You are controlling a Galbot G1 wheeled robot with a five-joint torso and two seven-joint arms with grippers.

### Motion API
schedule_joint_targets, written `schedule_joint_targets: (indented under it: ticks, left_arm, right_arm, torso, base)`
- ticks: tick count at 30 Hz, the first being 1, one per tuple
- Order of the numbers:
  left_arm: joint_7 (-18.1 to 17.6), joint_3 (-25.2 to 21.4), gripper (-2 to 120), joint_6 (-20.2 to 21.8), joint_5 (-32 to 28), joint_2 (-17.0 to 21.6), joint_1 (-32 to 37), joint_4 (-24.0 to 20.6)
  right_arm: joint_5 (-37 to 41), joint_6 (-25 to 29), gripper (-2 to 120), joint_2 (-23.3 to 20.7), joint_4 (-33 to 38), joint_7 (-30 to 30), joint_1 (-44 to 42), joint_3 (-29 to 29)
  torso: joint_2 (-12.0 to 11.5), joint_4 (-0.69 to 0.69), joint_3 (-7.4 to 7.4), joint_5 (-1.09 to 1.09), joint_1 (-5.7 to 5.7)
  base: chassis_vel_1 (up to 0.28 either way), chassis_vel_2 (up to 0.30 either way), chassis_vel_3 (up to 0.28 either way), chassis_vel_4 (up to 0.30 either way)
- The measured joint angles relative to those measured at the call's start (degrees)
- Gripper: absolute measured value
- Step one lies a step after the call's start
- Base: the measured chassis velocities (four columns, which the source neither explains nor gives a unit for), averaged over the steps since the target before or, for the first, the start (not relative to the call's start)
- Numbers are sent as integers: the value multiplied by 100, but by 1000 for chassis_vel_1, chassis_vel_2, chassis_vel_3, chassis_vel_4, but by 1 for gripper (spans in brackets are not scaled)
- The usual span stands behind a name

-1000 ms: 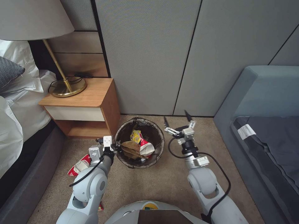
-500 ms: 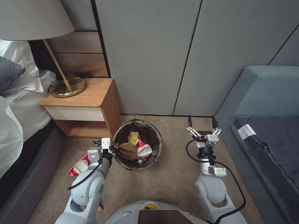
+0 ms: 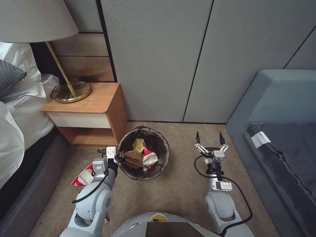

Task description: Pick up the trash bin, then pick up the garbage from the floor and place it into the trash bin.

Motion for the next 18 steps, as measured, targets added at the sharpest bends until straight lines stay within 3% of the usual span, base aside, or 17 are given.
schedule_joint_targets:
  ticks: [18]
  left_arm:
    - [21, 4, 0, 0, -22, 13, 32, -14]
  right_arm:
    - [90, -105, 100, -57, 5, -101, 131, -14]
  torso:
    - [0, 0, 0, 0, 0]
  base:
    - [0, 0, 0, 0]
